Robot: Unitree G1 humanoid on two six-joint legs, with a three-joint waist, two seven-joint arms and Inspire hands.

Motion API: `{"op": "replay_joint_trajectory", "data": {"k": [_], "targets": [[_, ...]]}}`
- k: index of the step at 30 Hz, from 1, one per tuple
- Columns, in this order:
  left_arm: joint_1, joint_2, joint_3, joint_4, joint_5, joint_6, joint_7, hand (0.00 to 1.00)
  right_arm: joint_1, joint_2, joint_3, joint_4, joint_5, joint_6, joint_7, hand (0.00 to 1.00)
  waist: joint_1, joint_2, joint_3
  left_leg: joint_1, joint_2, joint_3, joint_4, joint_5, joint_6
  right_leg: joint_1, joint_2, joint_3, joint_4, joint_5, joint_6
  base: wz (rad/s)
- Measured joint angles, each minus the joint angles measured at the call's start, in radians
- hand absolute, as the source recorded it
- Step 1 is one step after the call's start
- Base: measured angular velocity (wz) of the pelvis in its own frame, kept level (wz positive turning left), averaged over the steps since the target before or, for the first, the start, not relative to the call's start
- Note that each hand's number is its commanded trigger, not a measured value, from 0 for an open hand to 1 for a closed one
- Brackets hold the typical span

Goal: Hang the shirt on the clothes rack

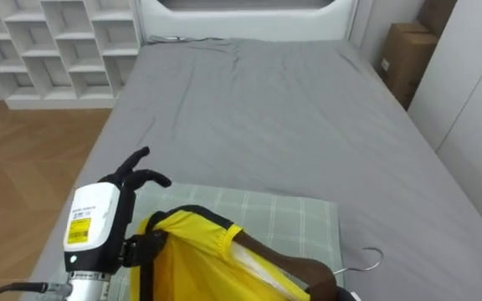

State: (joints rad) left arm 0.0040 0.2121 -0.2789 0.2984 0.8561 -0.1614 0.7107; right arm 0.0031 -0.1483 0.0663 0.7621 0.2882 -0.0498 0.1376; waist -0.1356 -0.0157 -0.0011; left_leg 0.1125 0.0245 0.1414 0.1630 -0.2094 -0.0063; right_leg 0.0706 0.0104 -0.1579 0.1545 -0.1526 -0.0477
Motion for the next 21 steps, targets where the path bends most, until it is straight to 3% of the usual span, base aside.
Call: {"op": "replay_joint_trajectory", "data": {"k": [6, 15, 21], "targets": [[0.000, 0.002, 0.011, 0.000, 0.000, 0.011, -0.026, 0.00, 0.013, -0.003, -0.022, -0.031, -0.028, 0.009, -0.088, 1.00, 0.004, 0.000, -0.0008, 0.000, -0.001, 0.025, 0.000, 0.000, 0.000, -0.007, -0.002, 0.019, 0.001, 0.005, 0.004, -0.08], [0.001, 0.023, 0.016, 0.000, 0.000, 0.016, -0.094, 0.00, 0.049, -0.008, -0.020, -0.167, -0.031, 0.008, -0.115, 1.00, 0.011, 0.010, -0.0009, 0.006, 0.007, 0.043, -0.001, 0.000, 0.000, -0.021, -0.002, 0.031, 0.031, 0.005, 0.004, -0.05], [0.013, 0.015, 0.017, 0.004, -0.002, 0.008, -0.117, 0.00, 0.054, -0.008, -0.042, -0.201, -0.170, 0.007, -0.142, 1.00, 0.012, 0.013, 0.0009, 0.025, 0.006, 0.051, -0.004, 0.000, 0.000, -0.011, -0.001, 0.051, 0.032, 0.006, 0.006, -0.09]]}}
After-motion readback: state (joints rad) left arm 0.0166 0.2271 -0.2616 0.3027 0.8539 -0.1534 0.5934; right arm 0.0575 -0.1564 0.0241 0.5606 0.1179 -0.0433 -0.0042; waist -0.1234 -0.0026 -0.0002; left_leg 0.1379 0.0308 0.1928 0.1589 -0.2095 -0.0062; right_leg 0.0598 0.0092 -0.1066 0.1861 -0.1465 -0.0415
